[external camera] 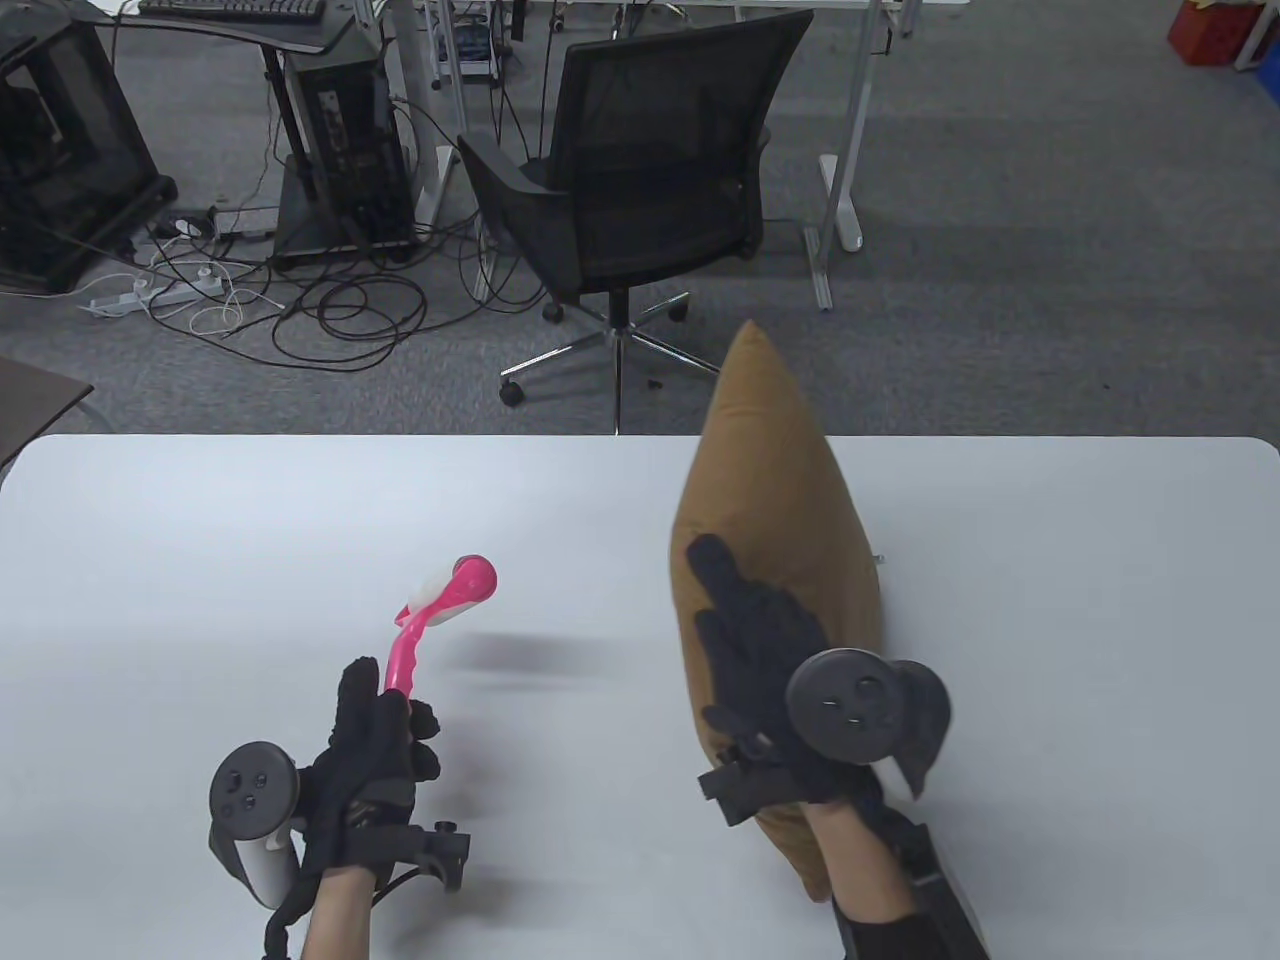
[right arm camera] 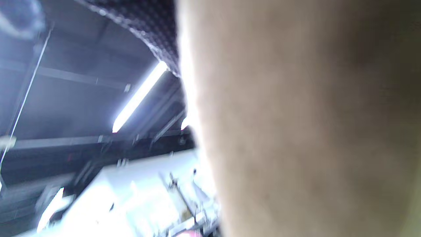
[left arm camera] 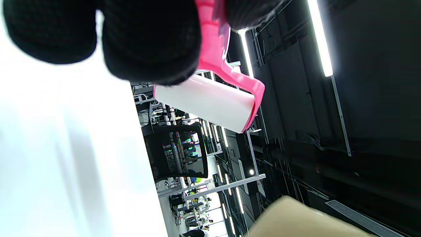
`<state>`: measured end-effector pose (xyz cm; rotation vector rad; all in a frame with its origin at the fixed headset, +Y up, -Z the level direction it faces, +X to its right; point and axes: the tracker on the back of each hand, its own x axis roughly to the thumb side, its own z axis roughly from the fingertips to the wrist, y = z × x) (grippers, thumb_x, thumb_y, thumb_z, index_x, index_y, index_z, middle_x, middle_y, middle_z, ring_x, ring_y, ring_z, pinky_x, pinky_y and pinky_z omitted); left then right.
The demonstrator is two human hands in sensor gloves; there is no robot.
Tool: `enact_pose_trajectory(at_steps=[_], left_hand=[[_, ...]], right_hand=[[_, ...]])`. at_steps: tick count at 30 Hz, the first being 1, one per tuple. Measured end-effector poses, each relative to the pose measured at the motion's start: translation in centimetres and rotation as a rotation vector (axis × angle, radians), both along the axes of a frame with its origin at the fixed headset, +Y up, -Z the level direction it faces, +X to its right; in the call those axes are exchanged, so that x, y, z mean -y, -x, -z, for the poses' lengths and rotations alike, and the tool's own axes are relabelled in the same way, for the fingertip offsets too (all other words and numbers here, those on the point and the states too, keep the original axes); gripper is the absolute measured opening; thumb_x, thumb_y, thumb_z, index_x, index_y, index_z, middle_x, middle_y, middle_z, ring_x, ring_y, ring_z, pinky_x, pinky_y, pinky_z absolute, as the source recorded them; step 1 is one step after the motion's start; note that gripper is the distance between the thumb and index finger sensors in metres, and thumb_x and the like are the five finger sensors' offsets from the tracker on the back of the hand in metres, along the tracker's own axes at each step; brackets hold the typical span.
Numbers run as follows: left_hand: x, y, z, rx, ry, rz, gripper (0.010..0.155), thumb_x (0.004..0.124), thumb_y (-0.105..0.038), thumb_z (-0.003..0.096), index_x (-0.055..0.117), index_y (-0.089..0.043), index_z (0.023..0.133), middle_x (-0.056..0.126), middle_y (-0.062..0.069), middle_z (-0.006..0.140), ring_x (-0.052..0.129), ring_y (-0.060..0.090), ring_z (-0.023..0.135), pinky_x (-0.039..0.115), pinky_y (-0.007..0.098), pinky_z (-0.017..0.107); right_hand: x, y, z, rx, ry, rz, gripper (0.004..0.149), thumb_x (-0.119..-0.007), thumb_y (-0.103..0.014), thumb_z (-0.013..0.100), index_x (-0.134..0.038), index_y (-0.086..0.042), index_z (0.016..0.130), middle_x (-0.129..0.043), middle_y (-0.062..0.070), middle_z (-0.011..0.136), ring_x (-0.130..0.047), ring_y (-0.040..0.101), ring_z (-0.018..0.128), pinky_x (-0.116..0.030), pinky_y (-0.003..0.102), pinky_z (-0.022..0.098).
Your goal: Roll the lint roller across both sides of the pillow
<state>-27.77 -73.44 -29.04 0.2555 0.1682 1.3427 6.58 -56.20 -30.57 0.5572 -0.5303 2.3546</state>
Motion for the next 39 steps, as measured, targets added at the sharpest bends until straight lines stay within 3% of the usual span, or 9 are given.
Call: enact_pose_trajectory(at_steps=[4,11,15,17,22,27,29,34,39], left_hand=[[0.3,0.5,0.1,-0.02,0.011,0.017,0.069,0.063,-0.04,0.053,0.037,-0.003,0.105,0.095,0.011,0.07,0.099,0.016,0.024,0.085,0.051,0.035],[1.2,1.5,0.5,-0.06,0.063,0.048,0.068,0.062,-0.04,0.0532,0.037,-0.004,0.106,0.095,0.01,0.07,0.099,0.016,0.025,0.085,0.05,0.036],[1.8,2.0,0.5,-0.092,0.103,0.051,0.069,0.063,-0.04,0.0531,0.037,-0.003,0.105,0.095,0.011,0.07,0.099,0.016,0.024,0.084,0.051,0.035],[1.7,2.1,0.4,-0.122,0.109,0.053,0.069,0.063,-0.039,0.0529,0.038,-0.002,0.105,0.095,0.011,0.069,0.099,0.017,0.023,0.084,0.051,0.034],[1.4,2.4,0.2,-0.137,0.091,0.059,0.068,0.063,-0.039,0.0526,0.039,-0.002,0.105,0.095,0.012,0.068,0.099,0.017,0.022,0.084,0.052,0.034],[1.1,2.2,0.1,-0.129,0.073,0.06,0.069,0.063,-0.039,0.0527,0.038,-0.002,0.105,0.095,0.012,0.068,0.099,0.017,0.022,0.084,0.052,0.034],[0.9,2.1,0.0,-0.127,0.063,0.076,0.069,0.063,-0.039,0.0526,0.038,-0.002,0.105,0.096,0.012,0.068,0.099,0.017,0.022,0.084,0.052,0.034],[0.6,1.9,0.0,-0.115,0.044,0.107,0.069,0.063,-0.039,0.0526,0.039,-0.001,0.104,0.096,0.012,0.067,0.099,0.017,0.022,0.085,0.051,0.033],[0.4,1.4,0.0,-0.09,0.03,0.146,0.069,0.064,-0.039,0.0524,0.039,-0.001,0.104,0.097,0.012,0.066,0.099,0.017,0.021,0.085,0.052,0.033]], right_hand=[[2.6,6.1,0.7,-0.114,0.087,-0.187,0.056,-0.078,-0.017,0.056,-0.057,-0.025,0.107,-0.095,0.024,0.075,-0.093,0.033,0.056,-0.071,0.063,0.054],[10.1,14.4,0.5,-0.185,0.155,-0.503,0.056,-0.077,-0.017,0.056,-0.056,-0.021,0.108,-0.094,0.024,0.076,-0.093,0.032,0.056,-0.07,0.062,0.055],[13.4,16.1,-0.2,-0.199,0.168,-0.632,0.054,-0.072,-0.019,0.058,-0.053,-0.018,0.109,-0.093,0.022,0.077,-0.092,0.031,0.057,-0.069,0.06,0.056],[13.4,15.7,-0.5,-0.214,0.192,-0.548,0.052,-0.067,-0.024,0.059,-0.053,-0.018,0.109,-0.093,0.019,0.078,-0.093,0.03,0.059,-0.07,0.059,0.056],[10.3,11.9,-0.3,-0.225,0.291,-0.364,0.055,-0.062,-0.043,0.061,-0.056,-0.017,0.109,-0.089,0.02,0.087,-0.091,0.039,0.067,-0.068,0.064,0.055],[8.8,3.4,1.0,0.036,0.236,-0.331,0.056,-0.062,-0.047,0.061,-0.06,-0.017,0.108,-0.084,0.021,0.094,-0.085,0.043,0.077,-0.065,0.066,0.056],[9.5,-2.1,1.8,0.179,0.299,-0.289,0.059,-0.063,-0.048,0.06,-0.058,-0.017,0.109,-0.074,0.023,0.103,-0.076,0.046,0.087,-0.062,0.068,0.058],[12.6,-10.5,2.4,0.365,0.483,-0.154,0.074,-0.065,-0.053,0.059,-0.038,-0.012,0.115,-0.048,0.032,0.114,-0.056,0.057,0.097,-0.053,0.073,0.06],[16.0,-14.0,3.0,0.372,0.713,-0.003,0.086,-0.065,-0.057,0.058,-0.022,-0.008,0.114,-0.036,0.039,0.115,-0.053,0.071,0.09,-0.052,0.077,0.057]])
